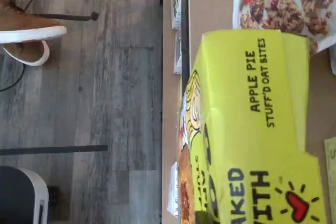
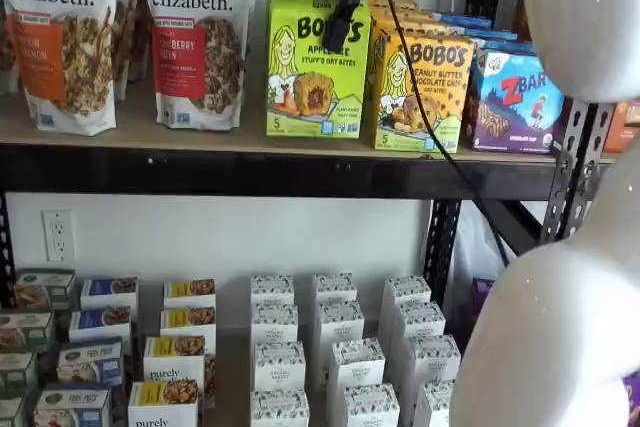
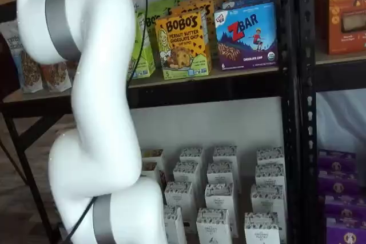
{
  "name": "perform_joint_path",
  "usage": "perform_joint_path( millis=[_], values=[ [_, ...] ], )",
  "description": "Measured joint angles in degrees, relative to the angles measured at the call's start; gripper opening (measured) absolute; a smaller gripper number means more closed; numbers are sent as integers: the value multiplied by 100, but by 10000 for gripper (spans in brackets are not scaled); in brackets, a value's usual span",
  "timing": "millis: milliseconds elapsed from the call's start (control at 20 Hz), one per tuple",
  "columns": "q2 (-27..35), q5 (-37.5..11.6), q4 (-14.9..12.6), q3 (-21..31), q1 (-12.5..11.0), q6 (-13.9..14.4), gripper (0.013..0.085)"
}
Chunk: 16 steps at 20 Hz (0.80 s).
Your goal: Pick the green box on the top shelf, the fourth from the left
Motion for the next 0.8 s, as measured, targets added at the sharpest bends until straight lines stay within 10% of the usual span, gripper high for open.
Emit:
perform_joint_path(
  millis=[800],
  values=[
    [-1601, 767, 60, 734, -327, -82, 210]
  ],
)
